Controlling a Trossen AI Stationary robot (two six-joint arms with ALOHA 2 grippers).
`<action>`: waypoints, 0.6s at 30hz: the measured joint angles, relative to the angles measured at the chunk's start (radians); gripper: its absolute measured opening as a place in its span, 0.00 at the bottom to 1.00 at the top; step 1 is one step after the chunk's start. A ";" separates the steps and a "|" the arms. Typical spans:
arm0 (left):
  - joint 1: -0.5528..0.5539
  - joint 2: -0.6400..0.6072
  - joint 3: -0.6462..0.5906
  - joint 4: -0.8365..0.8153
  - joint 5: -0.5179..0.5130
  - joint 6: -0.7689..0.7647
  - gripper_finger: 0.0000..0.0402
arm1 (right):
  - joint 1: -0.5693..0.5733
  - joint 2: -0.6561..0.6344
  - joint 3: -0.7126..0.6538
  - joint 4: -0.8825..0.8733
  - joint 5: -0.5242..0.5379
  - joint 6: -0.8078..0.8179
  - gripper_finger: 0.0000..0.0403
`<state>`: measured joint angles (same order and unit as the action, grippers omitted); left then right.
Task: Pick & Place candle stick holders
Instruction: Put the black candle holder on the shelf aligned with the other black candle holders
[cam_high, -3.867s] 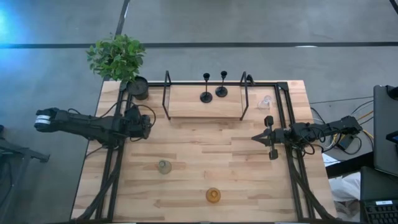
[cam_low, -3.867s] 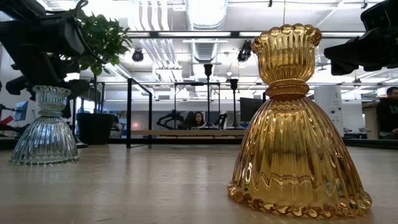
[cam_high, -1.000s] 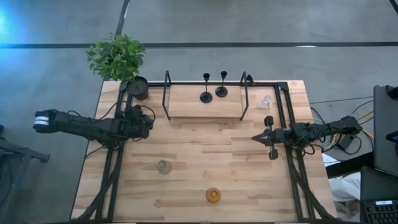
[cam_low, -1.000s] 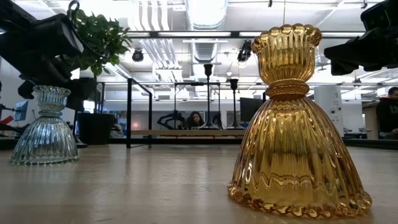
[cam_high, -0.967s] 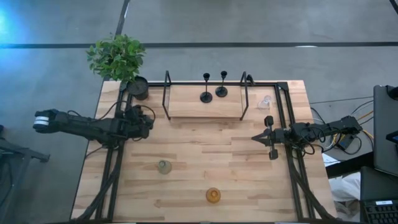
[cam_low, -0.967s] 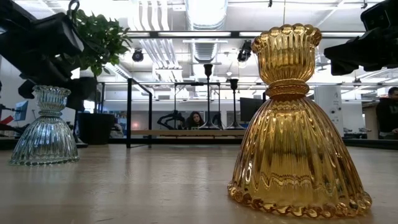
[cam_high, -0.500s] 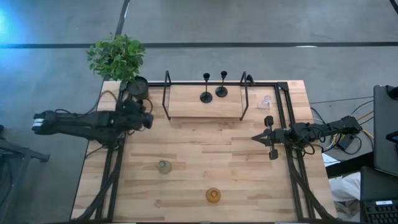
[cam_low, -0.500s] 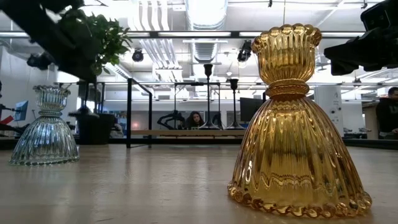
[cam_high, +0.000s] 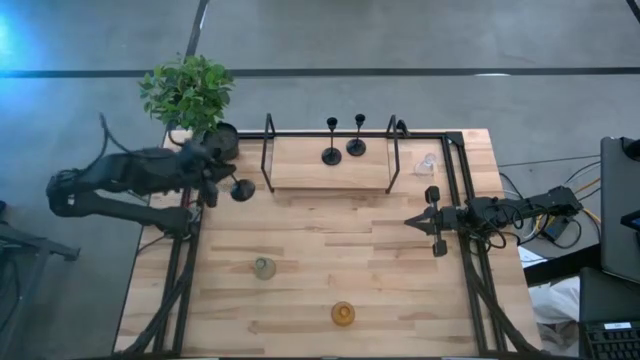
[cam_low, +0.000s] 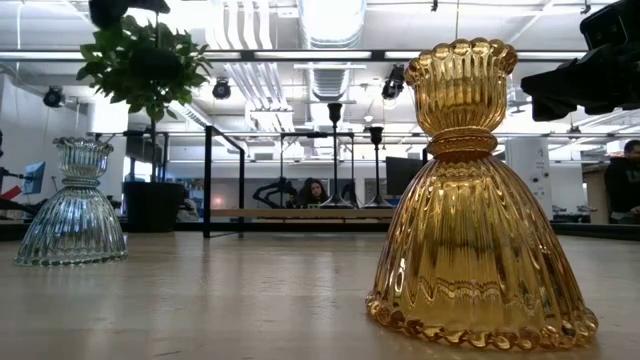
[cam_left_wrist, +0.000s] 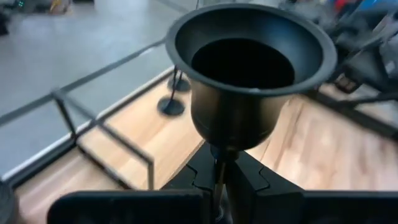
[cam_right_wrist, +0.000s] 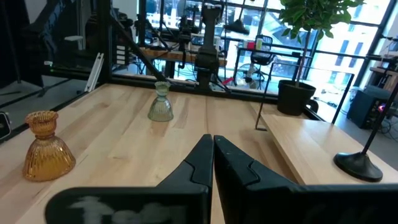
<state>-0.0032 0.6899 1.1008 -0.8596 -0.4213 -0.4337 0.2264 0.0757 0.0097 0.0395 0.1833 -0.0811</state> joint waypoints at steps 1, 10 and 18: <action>0.000 0.020 0.022 0.012 0.001 0.008 0.05 | 0.000 0.000 0.000 0.000 0.000 0.001 0.02; -0.060 0.354 0.161 0.296 -0.093 0.066 0.05 | 0.000 0.000 0.000 0.000 0.000 0.001 0.02; -0.077 0.686 0.349 0.415 -0.264 0.045 0.05 | 0.000 0.003 0.000 0.000 0.000 0.001 0.02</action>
<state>-0.0803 1.3758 1.4501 -0.4443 -0.6849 -0.3889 0.2260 0.0787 0.0093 0.0399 0.1833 -0.0797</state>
